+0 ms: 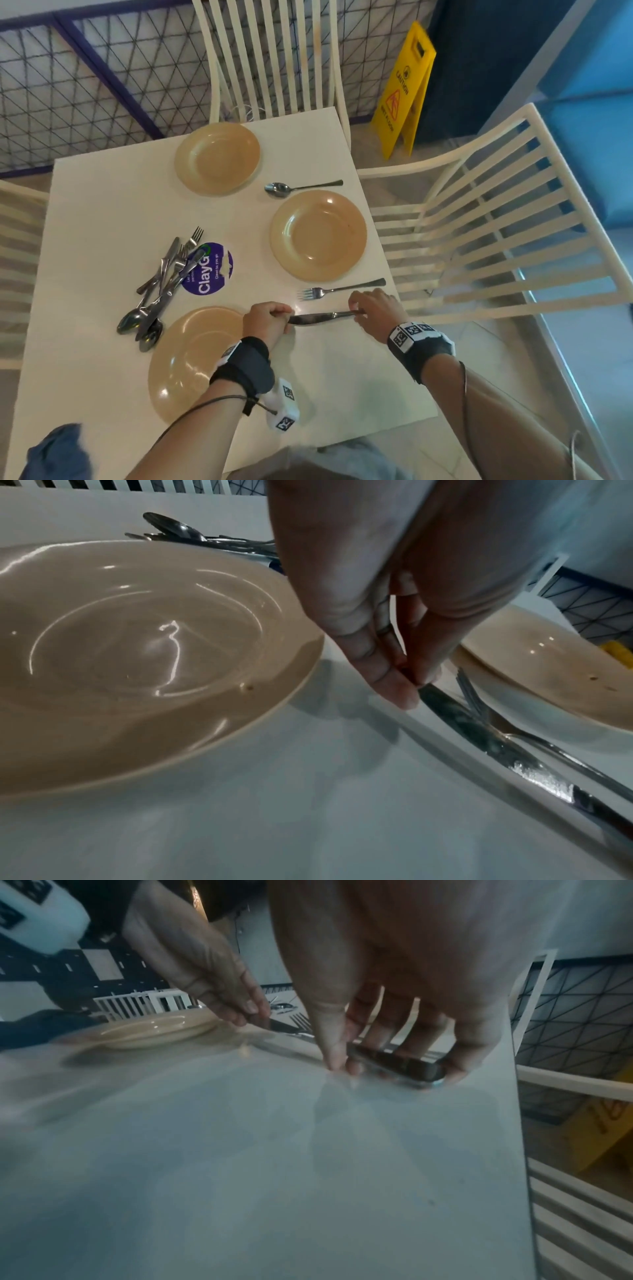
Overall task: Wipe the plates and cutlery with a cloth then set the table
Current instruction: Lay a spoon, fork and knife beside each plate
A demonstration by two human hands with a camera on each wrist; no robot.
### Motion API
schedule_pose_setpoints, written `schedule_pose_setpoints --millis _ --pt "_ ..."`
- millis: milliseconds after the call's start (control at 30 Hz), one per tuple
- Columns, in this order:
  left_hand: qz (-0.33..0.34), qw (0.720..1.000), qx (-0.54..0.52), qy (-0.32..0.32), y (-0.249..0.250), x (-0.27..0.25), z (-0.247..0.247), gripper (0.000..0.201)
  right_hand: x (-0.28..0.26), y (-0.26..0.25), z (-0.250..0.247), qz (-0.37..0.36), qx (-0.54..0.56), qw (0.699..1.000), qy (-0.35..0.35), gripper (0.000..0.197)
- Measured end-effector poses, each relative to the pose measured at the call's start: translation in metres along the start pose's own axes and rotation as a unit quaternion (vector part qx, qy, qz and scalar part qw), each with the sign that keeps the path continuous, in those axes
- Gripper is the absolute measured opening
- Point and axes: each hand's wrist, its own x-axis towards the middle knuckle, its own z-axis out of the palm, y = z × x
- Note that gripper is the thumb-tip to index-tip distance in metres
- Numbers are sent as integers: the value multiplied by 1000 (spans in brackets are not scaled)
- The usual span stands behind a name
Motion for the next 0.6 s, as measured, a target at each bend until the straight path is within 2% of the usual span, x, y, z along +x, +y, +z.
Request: schedule_pose_setpoints --millis 133,267,600 --pt "-22 999 -23 30 -1 5 12 29 7 7 7 7 -4 999 41 17" --pt "-35 997 -36 64 -2 7 20 23 10 11 9 20 -2 998 53 13" --pt "-19 996 -24 89 -16 15 31 21 9 18 16 23 23 996 79 15"
